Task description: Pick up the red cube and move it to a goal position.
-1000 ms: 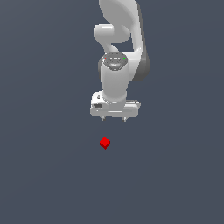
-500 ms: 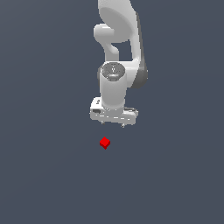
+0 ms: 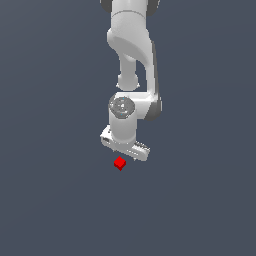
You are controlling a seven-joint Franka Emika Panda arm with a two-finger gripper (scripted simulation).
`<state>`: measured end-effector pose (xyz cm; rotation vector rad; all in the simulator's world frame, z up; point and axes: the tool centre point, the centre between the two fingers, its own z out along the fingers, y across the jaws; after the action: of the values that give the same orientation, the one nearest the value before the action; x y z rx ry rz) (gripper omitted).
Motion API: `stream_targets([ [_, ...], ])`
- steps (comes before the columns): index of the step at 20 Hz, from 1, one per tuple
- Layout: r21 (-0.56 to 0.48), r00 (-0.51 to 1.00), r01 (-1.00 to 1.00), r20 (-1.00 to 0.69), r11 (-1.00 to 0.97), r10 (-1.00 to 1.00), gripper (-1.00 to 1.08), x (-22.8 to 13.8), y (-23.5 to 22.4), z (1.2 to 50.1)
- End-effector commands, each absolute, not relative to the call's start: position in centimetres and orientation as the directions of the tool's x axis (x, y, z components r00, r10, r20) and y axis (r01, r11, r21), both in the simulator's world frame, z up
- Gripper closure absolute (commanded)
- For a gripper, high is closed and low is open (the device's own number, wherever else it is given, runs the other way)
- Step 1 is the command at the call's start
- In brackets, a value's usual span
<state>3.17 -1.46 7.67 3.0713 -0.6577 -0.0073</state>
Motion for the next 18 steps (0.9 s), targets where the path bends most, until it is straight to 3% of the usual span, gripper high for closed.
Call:
stream_targets([
  [1,0.002,0.881,-0.473,-0.002,-0.881,-0.473,-0.92,3.8,-2.1,6.0],
  [16,0.0,0.786,-0.618,0.0,-0.786,-0.618,-0.92,5.1,-3.8,2.0],
  [17,0.0,0.786,-0.618,0.0,-0.786,-0.618,1.08,5.1,-3.8,2.0],
  [18,0.0,0.786,-0.618,0.0,-0.786,-0.618,1.08,5.1,-3.8,2.0],
])
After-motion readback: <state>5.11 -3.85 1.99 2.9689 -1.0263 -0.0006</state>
